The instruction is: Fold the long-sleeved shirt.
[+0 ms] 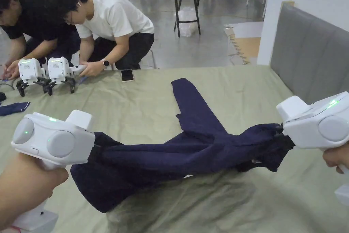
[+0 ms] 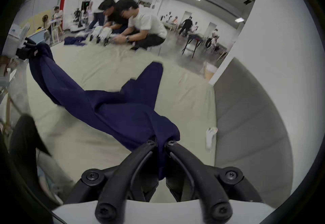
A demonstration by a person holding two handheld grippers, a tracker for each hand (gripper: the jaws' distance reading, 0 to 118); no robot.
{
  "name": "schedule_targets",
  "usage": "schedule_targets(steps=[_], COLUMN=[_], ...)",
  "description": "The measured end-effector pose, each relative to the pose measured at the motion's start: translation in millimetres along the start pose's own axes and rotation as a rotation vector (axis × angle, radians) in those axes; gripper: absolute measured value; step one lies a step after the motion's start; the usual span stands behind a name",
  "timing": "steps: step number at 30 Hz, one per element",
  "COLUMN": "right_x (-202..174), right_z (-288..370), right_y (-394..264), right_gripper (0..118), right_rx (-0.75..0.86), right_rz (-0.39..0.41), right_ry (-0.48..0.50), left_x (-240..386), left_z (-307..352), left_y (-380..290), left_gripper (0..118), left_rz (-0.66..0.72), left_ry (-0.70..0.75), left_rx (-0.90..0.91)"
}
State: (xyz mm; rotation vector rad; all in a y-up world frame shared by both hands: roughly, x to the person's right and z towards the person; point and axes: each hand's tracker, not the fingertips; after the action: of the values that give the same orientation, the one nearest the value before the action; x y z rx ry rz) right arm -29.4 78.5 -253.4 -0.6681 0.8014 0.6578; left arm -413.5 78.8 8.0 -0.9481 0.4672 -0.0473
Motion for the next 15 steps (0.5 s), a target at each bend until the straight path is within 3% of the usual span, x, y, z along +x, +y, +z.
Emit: schedule_targets(steps=[6, 15], right_x=[-42.4, -82.4], right_z=[-12.0, -32.3], right_y=[-60.0, -102.2], right_gripper=[4, 4], right_rx=[-0.104, -0.236], right_rz=[0.069, 0.154], right_ry=[0.083, 0.143], left_x=[18.9, 51.3], left_z=[2.9, -41.2], left_y=[-77.3, -157.8], left_gripper=[6, 6], left_rz=[-0.057, 0.000], left_ry=[-0.035, -0.124], left_rx=[-0.136, -0.342])
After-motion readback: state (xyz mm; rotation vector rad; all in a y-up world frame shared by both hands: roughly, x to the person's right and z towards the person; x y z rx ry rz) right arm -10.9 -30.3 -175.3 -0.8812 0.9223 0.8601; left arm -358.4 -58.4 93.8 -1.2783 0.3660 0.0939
